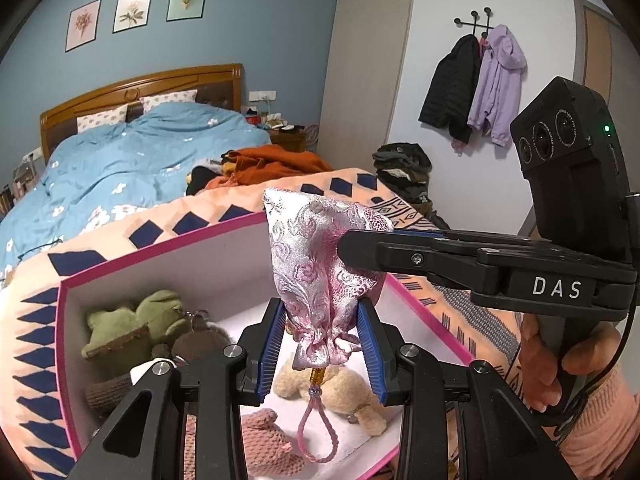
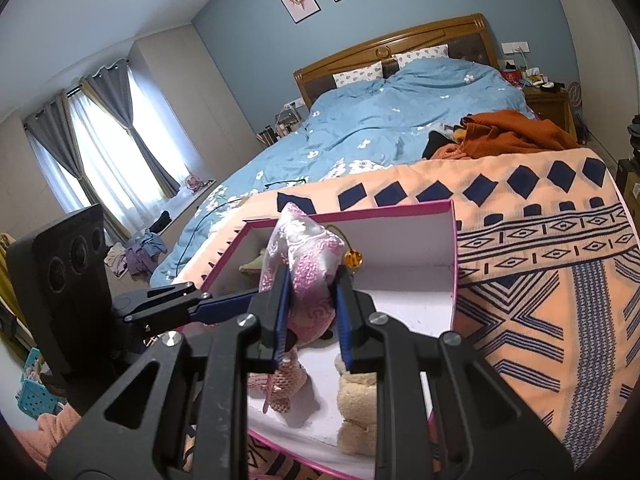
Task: Organize objects
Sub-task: 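Carry the pink pouch over the pink box and open both tools, then withdraw both tools from the box toward the tissue packs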
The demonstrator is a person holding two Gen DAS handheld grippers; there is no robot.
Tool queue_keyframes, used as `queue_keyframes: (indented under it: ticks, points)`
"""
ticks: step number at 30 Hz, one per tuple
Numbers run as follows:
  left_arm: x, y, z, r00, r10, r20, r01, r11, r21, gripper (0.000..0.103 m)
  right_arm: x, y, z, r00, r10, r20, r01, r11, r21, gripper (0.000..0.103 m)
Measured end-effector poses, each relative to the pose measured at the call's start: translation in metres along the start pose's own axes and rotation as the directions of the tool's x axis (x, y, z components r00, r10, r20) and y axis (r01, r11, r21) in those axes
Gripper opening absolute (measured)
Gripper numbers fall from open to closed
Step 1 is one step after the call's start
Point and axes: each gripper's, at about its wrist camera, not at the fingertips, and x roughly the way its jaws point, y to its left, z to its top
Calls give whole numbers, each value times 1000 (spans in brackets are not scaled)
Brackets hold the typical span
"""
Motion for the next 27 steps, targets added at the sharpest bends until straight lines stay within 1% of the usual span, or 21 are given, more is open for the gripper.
queue_keyframes:
  ticks: [7,15,21,24,27]
  points:
    - [13,3,-5,999,15,-40,-16,1000,-20,37,11,-7,-4,999,-12,-30,12,1000,8,24]
    - [21,3,-6,998,15,-63,-16,1000,-24,37,19,-16,-7,998,-21,-51,22,1000,19,23]
    - [24,6,-11,997,8,-70,-11,999,-38,37,22,-18,-11,997,-19,-71,21,999,27,24]
    - [21,5,-15,998,22,-61,-24,999,-33,37,22,-17,-15,997,-24,-78,26,999,23,23]
    - [15,2,-17,998,30,-48,-32,999,-30,40,20,-17,-19,997,-26,-75,28,999,20,24]
